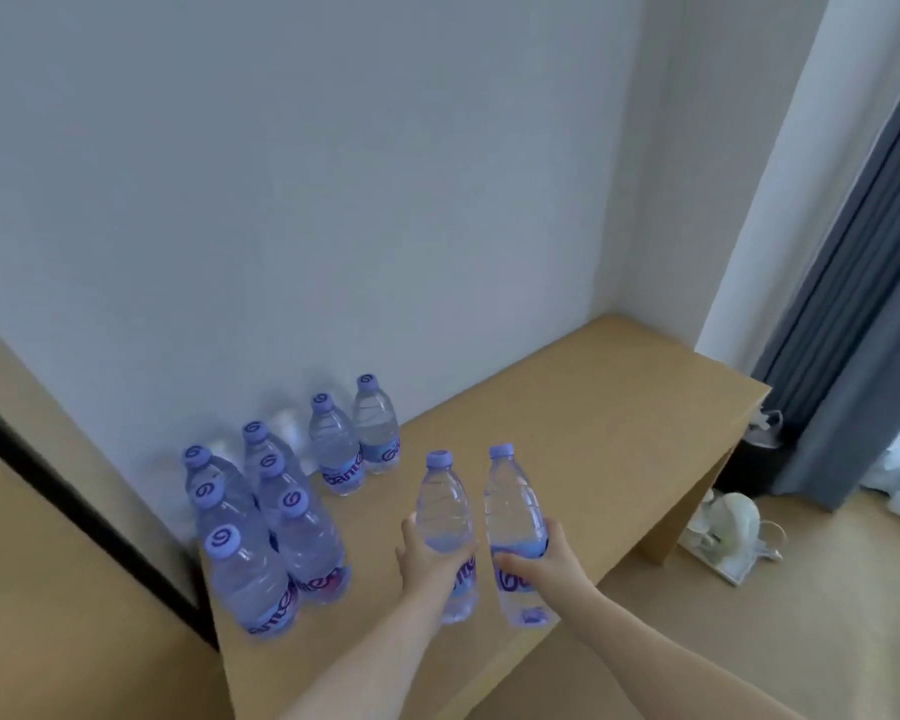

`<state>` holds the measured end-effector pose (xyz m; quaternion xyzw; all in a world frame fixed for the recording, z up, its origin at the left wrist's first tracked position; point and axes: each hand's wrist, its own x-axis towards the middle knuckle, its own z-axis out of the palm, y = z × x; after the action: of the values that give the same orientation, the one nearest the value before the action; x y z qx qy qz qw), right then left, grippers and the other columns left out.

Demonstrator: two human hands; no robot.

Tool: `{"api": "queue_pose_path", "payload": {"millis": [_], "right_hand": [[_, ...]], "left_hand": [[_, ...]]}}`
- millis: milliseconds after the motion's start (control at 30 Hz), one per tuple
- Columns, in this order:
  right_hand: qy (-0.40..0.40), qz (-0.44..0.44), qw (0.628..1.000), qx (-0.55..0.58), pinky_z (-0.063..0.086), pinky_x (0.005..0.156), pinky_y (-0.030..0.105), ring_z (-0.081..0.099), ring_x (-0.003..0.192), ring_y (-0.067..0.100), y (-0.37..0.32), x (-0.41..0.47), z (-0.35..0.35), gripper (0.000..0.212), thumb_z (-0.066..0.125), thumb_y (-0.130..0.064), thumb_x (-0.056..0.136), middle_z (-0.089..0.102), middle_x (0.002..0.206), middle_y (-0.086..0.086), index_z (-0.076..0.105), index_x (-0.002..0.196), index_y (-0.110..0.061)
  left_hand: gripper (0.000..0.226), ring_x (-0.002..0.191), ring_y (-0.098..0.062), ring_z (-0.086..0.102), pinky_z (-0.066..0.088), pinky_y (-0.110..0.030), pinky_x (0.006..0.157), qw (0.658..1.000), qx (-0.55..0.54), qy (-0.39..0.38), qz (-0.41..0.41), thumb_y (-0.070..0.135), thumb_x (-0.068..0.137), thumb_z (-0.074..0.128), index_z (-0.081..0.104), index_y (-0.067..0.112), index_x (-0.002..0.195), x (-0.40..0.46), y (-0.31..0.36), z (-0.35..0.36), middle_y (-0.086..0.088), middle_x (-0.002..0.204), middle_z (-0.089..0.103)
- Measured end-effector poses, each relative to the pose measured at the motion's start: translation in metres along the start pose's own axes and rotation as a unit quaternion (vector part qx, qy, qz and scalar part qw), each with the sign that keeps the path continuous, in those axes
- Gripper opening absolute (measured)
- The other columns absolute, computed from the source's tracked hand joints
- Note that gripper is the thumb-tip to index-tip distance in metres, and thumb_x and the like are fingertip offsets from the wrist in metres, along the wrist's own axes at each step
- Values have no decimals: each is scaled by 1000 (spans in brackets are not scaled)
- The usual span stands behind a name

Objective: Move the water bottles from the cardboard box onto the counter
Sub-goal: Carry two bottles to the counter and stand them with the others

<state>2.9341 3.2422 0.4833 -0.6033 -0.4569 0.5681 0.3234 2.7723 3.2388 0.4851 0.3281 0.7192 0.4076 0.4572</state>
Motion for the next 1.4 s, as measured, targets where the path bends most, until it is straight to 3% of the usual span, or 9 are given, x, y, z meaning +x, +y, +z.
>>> {"api": "queue_pose_path", "payload": {"millis": [133, 267, 367, 467, 667, 900, 1033, 1300, 1400], "right_hand": [[-59, -2, 998, -4, 52, 62, 18, 67, 91, 11, -12, 37, 18, 52, 81, -19, 73, 64, 106, 1, 46, 111, -25], [-105, -15, 993, -44, 50, 59, 17, 67, 82, 8, -34, 71, 39, 54, 77, -22, 61, 68, 97, -2, 50, 107, -28], [-106, -32, 990, -85, 50, 63, 24, 62, 91, 16, -48, 90, 52, 50, 73, -20, 59, 65, 97, 2, 49, 101, -33], [-120, -32, 986, -111, 55, 76, 38, 57, 102, 27, -56, 106, 60, 50, 69, -17, 60, 62, 104, 8, 46, 102, -32], [-155, -70, 976, -139, 51, 73, 28, 56, 97, 19, -60, 128, 77, 56, 79, -10, 63, 51, 110, 3, 48, 109, -19], [-192, -87, 973, -96, 55, 85, 48, 63, 96, 27, -64, 159, 91, 57, 83, -8, 56, 61, 106, 8, 54, 104, -16], [-208, -98, 969, -91, 56, 75, 49, 64, 88, 32, -70, 174, 99, 49, 81, -3, 55, 63, 98, 13, 54, 96, -10], [-274, -145, 947, -79, 48, 57, 46, 52, 68, 22, -81, 192, 110, 28, 70, 7, 60, 58, 80, 29, 56, 83, 0], [-267, -160, 947, -80, 44, 56, 38, 49, 64, 17, -81, 193, 110, 27, 72, 5, 60, 57, 69, 10, 55, 72, -12]], "left_hand": [[77, 111, -30, 58, 50, -46, 93, 998, -44, 54, 7, 25, 66, 85, 44, 13, 131, 20, 2, -7, -10, 121, 55], [25, 58, -19, 56, 47, -33, 58, 992, -75, 77, 62, 15, 59, 69, 60, 0, 76, 44, 13, -20, -8, 64, 62], [12, 50, -11, 47, 41, -22, 46, 987, -81, 112, 85, 2, 61, 66, 55, 6, 65, 58, 21, -26, 2, 54, 53], [24, 53, -3, 57, 47, -14, 50, 982, -81, 145, 91, 1, 65, 70, 59, 22, 69, 67, 26, -32, 7, 59, 62], [54, 59, -5, 50, 43, -16, 56, 975, -76, 181, 103, -4, 66, 69, 56, 49, 62, 76, 21, -34, 12, 63, 53], [48, 76, -3, 65, 53, -16, 65, 955, -101, 248, 127, -7, 64, 74, 59, 26, 95, 95, 20, -36, 8, 84, 69], [17, 59, -15, 55, 47, -36, 52, 956, -70, 241, 153, -1, 67, 66, 53, 10, 70, 112, 27, -43, -12, 63, 58], [30, 74, -13, 61, 53, -32, 66, 951, -97, 247, 157, 1, 65, 67, 57, 23, 83, 124, 22, -44, -10, 79, 64], [44, 89, -4, 65, 54, -23, 77, 953, -105, 249, 139, 1, 69, 69, 56, 34, 95, 124, 17, -42, 10, 93, 67]]}}
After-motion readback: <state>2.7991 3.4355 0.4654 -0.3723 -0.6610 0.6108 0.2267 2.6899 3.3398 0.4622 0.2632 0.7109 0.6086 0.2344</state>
